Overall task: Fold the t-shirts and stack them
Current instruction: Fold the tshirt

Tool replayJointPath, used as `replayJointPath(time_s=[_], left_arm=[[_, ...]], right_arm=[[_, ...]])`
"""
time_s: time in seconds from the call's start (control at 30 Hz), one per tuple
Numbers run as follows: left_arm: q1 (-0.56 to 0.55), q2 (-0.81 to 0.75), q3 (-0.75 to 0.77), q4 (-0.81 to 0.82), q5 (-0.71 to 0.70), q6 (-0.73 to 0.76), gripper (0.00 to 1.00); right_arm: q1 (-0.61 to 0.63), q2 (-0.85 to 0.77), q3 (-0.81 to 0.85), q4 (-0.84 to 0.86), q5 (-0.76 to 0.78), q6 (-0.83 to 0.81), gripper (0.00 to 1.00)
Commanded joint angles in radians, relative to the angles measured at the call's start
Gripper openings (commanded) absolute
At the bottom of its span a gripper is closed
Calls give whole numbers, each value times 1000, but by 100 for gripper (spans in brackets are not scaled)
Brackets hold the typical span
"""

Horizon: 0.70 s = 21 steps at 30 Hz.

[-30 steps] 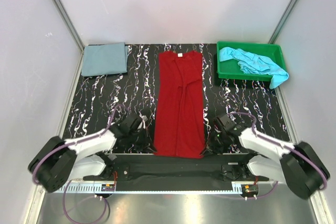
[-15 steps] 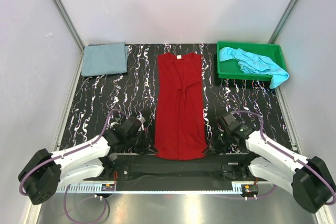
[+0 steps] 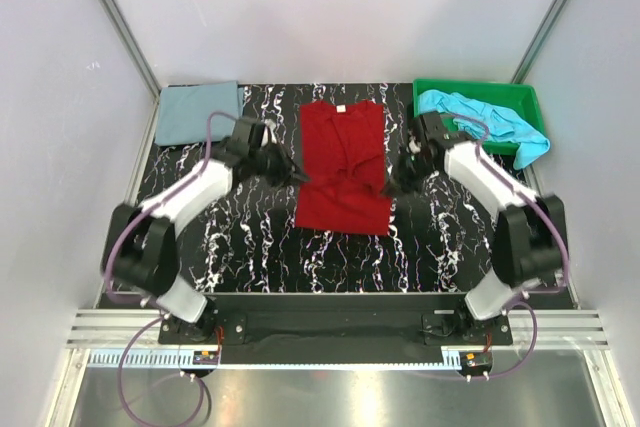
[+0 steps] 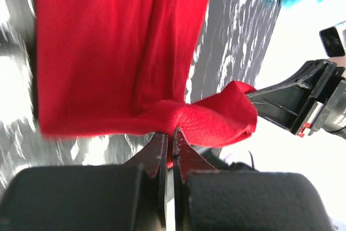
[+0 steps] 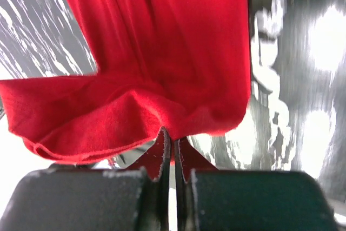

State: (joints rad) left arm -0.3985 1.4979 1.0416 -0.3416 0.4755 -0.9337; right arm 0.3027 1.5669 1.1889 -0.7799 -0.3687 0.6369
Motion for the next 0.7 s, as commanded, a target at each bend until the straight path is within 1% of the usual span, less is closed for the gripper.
replayJointPath(time_s=[0.0, 0.03, 0.07, 0.1, 0.2, 0.3, 0.47, 0.67], left_arm=[[46, 154, 156, -19, 107, 124, 0], [58, 185, 185, -19, 115, 137, 0], [64, 221, 240, -20, 130, 144, 0], [73, 279, 265, -19, 140, 154, 0], [85, 375, 342, -14, 156, 153, 0], [92, 412, 379, 1, 160, 139, 0], [104, 453, 394, 16, 143, 121, 0], [133, 492, 390, 35, 147, 105, 0]], right_arm=[[-45, 161, 158, -33, -21, -120, 0], [-54, 200, 234, -39, -25, -128, 0], [-72, 264, 268, -53, -38, -132, 0], [-80, 292, 303, -58, -48, -141, 0], [-103, 382, 443, -97, -64, -167, 0], [-125, 458, 500, -108, -97, -181, 0], [-145, 582, 610, -142, -176, -217, 0], [-146, 637, 653, -154, -200, -241, 0]])
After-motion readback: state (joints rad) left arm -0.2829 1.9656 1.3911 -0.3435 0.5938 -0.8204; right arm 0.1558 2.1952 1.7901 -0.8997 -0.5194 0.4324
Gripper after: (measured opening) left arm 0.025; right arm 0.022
